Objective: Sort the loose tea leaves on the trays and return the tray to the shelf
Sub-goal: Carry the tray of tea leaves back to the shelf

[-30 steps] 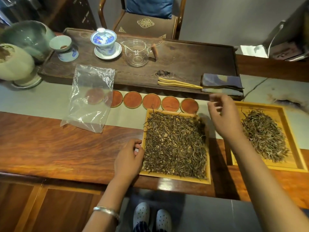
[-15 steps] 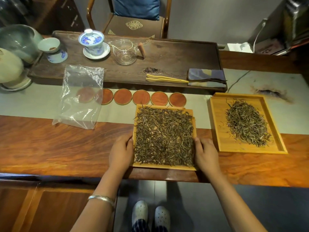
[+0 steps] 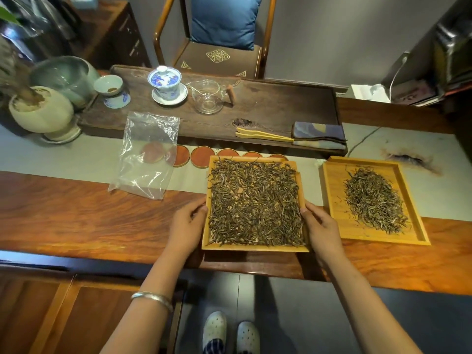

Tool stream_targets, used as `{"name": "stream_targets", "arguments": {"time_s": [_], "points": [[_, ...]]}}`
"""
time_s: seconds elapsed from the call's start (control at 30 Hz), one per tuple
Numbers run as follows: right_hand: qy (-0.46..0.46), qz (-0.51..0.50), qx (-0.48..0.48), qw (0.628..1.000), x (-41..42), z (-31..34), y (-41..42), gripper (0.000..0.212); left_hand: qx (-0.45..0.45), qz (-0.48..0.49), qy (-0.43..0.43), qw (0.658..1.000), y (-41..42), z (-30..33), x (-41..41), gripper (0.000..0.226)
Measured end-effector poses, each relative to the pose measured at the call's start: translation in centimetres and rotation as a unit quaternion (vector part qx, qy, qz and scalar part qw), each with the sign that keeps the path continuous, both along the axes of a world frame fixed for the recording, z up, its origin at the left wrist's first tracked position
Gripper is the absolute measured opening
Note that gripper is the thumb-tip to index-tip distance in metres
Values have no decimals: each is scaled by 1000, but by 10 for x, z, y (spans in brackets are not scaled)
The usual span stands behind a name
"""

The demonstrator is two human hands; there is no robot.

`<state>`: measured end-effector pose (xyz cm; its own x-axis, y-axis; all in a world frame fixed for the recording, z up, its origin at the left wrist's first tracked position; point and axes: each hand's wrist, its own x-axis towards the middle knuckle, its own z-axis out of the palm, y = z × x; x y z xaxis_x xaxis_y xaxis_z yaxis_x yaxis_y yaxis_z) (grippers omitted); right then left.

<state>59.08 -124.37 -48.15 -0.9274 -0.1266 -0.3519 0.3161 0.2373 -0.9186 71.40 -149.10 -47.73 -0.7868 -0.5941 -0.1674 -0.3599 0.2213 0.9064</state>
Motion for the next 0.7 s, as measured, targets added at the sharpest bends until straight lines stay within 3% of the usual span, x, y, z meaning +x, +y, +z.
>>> {"name": "stream_targets", "arguments": {"time_s": [0.2, 0.4, 0.7], "points": [[61, 60, -48, 995, 0, 74, -35, 24, 31, 41, 18, 998, -38, 67, 9, 28], [148, 97, -64, 982, 10, 137, -94, 22, -53, 135, 56, 988, -76, 127, 36, 22], [98, 207, -106, 968, 24, 166, -186, 24, -64, 303, 90, 947, -114, 182, 102, 23]]}}
